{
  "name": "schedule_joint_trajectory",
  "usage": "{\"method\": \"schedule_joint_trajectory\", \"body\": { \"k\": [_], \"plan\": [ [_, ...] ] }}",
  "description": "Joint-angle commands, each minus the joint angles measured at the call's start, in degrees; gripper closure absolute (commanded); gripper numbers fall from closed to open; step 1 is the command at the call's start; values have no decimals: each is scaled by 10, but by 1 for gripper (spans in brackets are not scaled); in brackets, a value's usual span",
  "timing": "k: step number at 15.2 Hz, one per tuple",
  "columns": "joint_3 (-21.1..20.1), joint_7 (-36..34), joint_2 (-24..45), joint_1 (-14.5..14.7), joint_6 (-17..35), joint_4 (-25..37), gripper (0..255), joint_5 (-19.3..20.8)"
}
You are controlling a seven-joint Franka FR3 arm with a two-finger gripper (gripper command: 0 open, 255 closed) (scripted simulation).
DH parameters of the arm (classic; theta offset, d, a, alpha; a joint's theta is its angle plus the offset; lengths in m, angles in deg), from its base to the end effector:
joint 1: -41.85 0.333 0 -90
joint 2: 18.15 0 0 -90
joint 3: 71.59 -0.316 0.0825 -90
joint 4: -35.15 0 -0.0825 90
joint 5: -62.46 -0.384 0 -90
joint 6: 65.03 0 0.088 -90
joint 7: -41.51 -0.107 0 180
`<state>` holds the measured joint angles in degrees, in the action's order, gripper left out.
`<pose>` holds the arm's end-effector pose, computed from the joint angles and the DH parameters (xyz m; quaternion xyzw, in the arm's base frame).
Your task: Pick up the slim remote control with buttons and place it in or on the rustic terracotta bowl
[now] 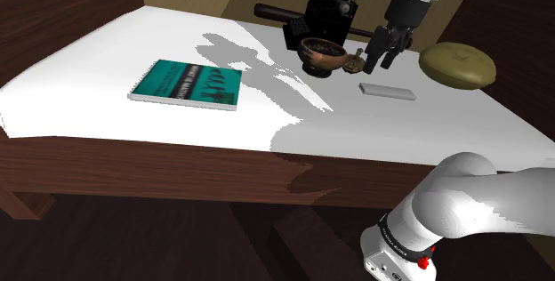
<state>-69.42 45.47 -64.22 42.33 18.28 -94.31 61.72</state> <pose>0.2894 -0.0118 0.6305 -0.9995 -0.0264 0.0000 0.0201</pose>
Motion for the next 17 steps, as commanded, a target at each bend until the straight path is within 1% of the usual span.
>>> {"method": "schedule_joint_trajectory", "body": {
  "k": [1,5,9,13,17],
  "plan": [
    [0,0,0,0,0,0,0,0],
    [58,108,-22,7,18,-38,0,50],
    [121,217,-26,13,44,-61,0,102],
    [187,324,-11,22,77,-68,0,153],
    [256,430,21,37,116,-59,0,195]
  ]
}}
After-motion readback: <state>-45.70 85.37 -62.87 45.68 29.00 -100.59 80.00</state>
